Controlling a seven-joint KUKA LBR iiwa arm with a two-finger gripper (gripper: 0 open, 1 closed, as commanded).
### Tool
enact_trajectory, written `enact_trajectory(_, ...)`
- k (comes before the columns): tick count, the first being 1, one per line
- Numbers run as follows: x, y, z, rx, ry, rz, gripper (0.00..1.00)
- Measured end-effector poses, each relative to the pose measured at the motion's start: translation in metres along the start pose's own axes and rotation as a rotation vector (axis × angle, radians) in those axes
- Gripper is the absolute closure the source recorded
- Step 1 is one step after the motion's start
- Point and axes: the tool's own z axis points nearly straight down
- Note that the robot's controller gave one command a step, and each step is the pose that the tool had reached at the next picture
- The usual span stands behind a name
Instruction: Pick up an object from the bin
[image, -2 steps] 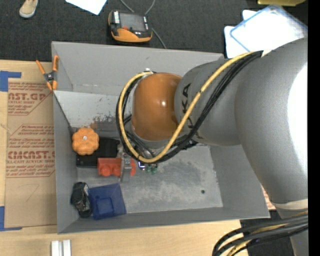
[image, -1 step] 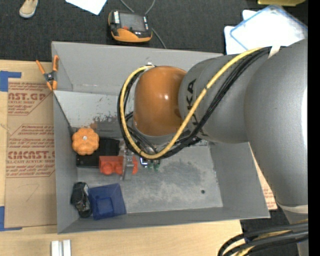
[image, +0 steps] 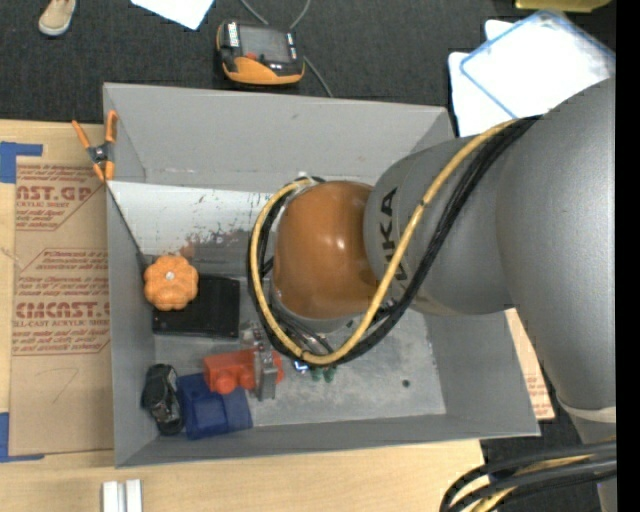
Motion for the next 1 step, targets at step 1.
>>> enact_trajectory(1,-0.0043,-0.004,-0.0919,-0.001,0.0,0.073,1.0)
